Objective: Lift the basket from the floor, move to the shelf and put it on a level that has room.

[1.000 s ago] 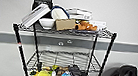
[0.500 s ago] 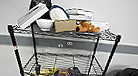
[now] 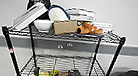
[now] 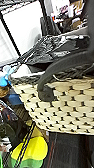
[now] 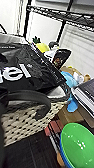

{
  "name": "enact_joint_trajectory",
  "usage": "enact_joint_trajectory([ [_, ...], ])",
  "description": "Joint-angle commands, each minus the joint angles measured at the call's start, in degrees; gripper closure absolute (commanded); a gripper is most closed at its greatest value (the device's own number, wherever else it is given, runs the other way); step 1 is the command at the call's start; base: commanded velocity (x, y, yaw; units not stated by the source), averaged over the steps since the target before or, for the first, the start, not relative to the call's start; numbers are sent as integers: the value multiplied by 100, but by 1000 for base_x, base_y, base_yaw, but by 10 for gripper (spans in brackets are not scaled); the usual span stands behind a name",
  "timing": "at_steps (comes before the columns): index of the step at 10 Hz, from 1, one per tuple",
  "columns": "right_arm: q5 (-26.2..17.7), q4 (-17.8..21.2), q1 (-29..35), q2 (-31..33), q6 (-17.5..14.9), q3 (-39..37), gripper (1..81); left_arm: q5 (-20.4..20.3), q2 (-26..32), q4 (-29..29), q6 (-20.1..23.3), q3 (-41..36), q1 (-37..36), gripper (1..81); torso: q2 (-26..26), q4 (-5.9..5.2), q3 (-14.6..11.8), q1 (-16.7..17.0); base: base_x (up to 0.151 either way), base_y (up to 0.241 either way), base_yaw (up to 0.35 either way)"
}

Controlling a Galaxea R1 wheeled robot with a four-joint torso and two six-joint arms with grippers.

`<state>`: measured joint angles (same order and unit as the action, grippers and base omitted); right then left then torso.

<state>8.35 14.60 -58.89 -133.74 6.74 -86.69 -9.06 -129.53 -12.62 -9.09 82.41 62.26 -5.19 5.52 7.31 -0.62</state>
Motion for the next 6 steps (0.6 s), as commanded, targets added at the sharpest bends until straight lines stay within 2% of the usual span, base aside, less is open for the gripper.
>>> enact_joint_trajectory([
  [1,-141,-19,646,108,73,329,811,36,110,216,22,-357,-596,811,0,0,0,0,72,0,0],
  [3,-140,-19,646,108,73,329,811,36,119,216,22,-357,-596,811,-2,0,0,2,64,0,0],
  [6,-132,-19,646,99,73,338,811,36,128,216,22,-374,-588,811,0,0,0,-2,0,0,0],
])
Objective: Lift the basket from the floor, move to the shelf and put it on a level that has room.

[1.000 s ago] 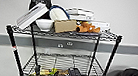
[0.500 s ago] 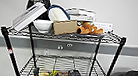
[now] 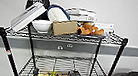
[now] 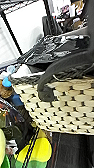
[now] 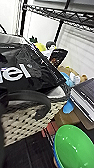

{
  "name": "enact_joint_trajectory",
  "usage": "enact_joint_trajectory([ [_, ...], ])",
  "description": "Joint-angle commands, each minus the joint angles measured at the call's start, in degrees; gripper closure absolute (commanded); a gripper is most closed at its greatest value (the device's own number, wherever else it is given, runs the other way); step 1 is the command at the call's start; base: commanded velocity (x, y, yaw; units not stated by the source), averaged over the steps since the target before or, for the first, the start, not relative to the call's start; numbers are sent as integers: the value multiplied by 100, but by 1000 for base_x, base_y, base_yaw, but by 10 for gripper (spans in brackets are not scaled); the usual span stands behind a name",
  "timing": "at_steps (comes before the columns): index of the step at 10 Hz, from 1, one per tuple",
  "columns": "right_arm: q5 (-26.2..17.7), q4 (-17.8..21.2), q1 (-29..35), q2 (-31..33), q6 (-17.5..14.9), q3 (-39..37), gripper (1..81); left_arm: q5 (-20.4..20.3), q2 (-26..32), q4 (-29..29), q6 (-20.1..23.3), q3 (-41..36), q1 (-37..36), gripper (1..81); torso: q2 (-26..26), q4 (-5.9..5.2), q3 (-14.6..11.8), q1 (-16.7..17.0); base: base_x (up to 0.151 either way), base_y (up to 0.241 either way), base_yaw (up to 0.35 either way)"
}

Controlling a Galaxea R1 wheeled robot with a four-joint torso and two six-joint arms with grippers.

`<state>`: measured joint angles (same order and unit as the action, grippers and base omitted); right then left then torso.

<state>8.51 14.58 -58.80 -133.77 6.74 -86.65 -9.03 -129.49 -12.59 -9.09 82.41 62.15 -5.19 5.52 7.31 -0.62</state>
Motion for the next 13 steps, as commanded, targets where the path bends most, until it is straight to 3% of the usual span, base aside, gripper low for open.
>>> enact_joint_trajectory([
  [1,-157,-17,636,119,73,352,811,33,151,213,22,-418,-585,811,0,0,0,0,0,0,0],
  [6,10,-87,715,717,73,1283,811,-11,555,407,39,-1113,-577,811,0,0,0,2,0,0,0],
  [8,19,-87,811,1058,73,1764,811,-334,765,598,31,-1488,-585,811,0,0,0,2,0,0,0],
  [13,72,-96,1022,1683,72,2724,811,-520,1302,872,31,-2377,-585,811,0,0,0,2,0,0,0],
])
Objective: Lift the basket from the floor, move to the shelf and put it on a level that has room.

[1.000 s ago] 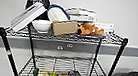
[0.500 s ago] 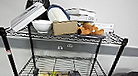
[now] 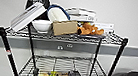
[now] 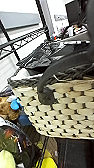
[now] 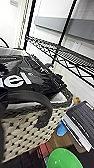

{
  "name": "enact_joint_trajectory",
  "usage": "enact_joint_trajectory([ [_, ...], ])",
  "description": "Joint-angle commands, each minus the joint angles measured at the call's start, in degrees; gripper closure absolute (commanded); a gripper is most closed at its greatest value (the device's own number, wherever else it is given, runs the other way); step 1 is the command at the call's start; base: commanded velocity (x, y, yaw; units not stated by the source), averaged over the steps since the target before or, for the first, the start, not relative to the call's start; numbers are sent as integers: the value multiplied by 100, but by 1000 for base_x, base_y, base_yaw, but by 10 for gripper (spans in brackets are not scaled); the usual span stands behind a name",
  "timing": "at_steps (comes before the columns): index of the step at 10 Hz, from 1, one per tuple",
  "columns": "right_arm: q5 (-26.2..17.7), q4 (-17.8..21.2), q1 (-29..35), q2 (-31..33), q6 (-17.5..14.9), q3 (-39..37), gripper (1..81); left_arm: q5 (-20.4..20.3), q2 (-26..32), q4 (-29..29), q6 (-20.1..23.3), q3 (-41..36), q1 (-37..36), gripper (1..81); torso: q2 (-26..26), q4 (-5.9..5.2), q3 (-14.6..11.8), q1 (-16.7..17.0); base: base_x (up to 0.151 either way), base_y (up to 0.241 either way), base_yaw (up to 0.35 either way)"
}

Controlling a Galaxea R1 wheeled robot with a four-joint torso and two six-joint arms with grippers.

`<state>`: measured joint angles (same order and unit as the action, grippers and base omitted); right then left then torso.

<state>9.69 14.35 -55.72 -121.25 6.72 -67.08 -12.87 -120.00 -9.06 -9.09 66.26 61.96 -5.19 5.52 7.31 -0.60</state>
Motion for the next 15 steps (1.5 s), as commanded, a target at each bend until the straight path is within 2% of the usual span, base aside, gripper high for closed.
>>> enact_joint_trajectory([
  [1,-46,-90,715,528,67,908,811,-198,450,563,31,-930,-575,811,0,0,0,0,0,0,0],
  [7,77,-73,1040,1029,67,1804,811,-206,978,660,22,-1878,-847,811,-2,0,0,0,0,0,0],
  [10,68,-29,1357,1135,128,1928,811,-198,1258,607,-22,-2248,-1173,811,-2,0,0,0,0,0,0],
  [15,15,297,1876,1477,136,2297,811,-189,1716,572,-49,-2837,-1805,811,-2,0,0,0,0,0,0],
])
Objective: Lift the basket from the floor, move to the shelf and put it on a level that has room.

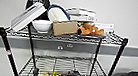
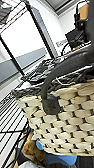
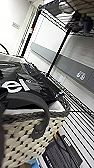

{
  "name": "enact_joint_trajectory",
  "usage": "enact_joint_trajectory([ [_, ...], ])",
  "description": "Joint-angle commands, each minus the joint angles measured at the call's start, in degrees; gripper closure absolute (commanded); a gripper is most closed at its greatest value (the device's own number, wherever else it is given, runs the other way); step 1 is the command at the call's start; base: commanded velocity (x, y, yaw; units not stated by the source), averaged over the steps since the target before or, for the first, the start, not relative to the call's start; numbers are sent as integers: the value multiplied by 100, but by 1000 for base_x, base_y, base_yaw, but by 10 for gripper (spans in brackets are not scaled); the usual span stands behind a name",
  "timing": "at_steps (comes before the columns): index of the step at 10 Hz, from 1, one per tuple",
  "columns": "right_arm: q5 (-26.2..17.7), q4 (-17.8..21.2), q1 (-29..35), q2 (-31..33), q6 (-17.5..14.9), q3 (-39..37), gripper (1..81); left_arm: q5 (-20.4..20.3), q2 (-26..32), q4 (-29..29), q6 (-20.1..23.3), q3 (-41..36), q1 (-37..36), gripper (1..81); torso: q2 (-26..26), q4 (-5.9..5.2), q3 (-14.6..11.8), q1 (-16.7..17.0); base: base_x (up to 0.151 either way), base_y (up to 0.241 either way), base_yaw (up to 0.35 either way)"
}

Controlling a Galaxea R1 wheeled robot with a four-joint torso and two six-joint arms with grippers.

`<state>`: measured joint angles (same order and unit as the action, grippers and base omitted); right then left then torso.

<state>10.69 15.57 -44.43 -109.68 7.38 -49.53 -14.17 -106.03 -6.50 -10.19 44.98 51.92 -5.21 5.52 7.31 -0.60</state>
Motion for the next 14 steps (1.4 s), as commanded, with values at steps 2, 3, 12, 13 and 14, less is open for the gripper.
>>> enact_joint_trajectory([
  [2,-111,324,975,575,62,752,811,-42,380,325,-88,-806,-994,811,0,0,0,0,0,0,0],
  [3,-137,420,1115,646,62,814,811,-16,416,316,-149,-841,-1126,811,0,0,0,0,0,0,0],
  [12,-708,1316,2504,849,71,947,811,379,776,316,-1063,-1018,-2462,811,0,0,0,0,0,0,0],
  [13,-735,1405,2635,761,71,841,811,432,758,316,-1195,-957,-2646,811,0,0,0,0,0,0,0],
  [14,-884,1501,2776,620,71,718,811,520,741,316,-1336,-877,-2813,811,0,0,0,0,0,0,0],
])
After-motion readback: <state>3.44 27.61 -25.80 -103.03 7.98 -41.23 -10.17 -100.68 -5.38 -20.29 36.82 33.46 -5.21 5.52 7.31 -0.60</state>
